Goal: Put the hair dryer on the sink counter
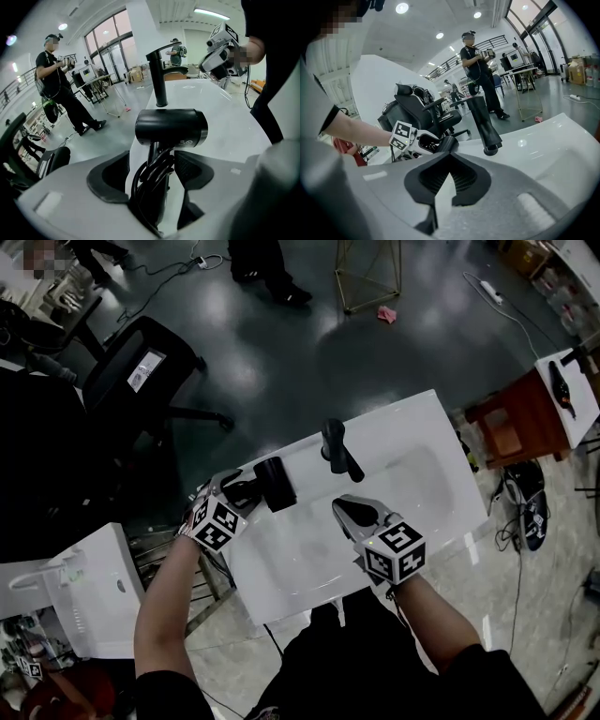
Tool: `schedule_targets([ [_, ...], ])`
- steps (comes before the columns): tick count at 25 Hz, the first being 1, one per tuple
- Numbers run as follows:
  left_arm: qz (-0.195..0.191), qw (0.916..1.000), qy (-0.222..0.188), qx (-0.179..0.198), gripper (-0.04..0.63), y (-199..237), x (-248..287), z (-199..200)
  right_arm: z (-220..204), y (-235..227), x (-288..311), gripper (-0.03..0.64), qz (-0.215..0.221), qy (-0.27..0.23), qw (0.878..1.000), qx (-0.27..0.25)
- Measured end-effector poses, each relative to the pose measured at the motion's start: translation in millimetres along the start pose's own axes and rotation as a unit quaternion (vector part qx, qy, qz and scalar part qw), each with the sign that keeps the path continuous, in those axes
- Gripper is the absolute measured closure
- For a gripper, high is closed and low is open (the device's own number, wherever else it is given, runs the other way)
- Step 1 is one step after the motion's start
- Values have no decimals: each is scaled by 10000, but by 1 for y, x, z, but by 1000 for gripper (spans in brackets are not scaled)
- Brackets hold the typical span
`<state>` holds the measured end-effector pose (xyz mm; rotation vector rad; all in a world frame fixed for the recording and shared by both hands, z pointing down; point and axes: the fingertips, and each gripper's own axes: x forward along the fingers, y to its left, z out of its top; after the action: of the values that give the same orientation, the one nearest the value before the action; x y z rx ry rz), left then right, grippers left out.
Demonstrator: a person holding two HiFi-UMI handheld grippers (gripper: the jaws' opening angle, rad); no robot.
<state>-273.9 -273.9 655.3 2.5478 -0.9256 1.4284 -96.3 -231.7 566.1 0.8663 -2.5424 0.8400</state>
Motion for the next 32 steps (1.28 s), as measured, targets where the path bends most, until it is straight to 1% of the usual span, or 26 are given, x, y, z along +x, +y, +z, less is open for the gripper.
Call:
schedule_targets([
  [6, 189, 9997, -154, -33, 295, 5, -17, 4, 3, 8, -4, 615, 27, -6, 10000, -40],
  [9, 364, 9989, -289, -43, 302, 7, -28, 9, 1, 11, -6, 615, 44, -9, 10000, -49],
  [11, 562, 9974, -445, -120, 321, 11, -40, 13, 2, 14, -7, 615, 60, -22, 10000, -66],
  [12, 667, 9960, -561, -204, 347, 14, -47, 15, 3, 16, -7, 615, 66, -35, 9999, -80],
  [13, 755, 9942, -695, -324, 359, 18, -55, 17, 3, 18, -8, 615, 71, -50, 9999, -97],
  [15, 912, 9896, -946, -593, 385, 25, -72, 20, 4, 22, -10, 615, 75, -79, 9999, -133],
  [16, 1012, 9870, -1032, -705, 410, 28, -81, 21, 5, 25, -12, 615, 76, -94, 9998, -148],
  [17, 1129, 9844, -1090, -796, 452, 32, -90, 20, 5, 27, -14, 615, 77, -110, 9998, -161],
  [19, 1376, 9789, -1176, -944, 559, 39, -107, 18, 6, 31, -17, 615, 75, -142, 9997, -188],
  [20, 1461, 9763, -1224, -1028, 592, 40, -116, 17, 7, 34, -19, 615, 73, -160, 9996, -201],
  [24, 1549, 9675, -1397, -1427, 592, 34, -143, 13, 8, 46, -27, 615, 63, -216, 9993, -282],
  [26, 1652, 9628, -1399, -1616, 592, 30, -156, 10, 8, 53, -31, 615, 67, -240, 9991, -337],
  [29, 1833, 9503, -1406, -2087, 592, 23, -174, 4, 10, 65, -36, 615, 72, -288, 9986, -430],
  [32, 1906, 9369, -1576, -2472, 592, 9, -192, 2, 8, 75, -41, 615, 63, -328, 9982, -495],
])
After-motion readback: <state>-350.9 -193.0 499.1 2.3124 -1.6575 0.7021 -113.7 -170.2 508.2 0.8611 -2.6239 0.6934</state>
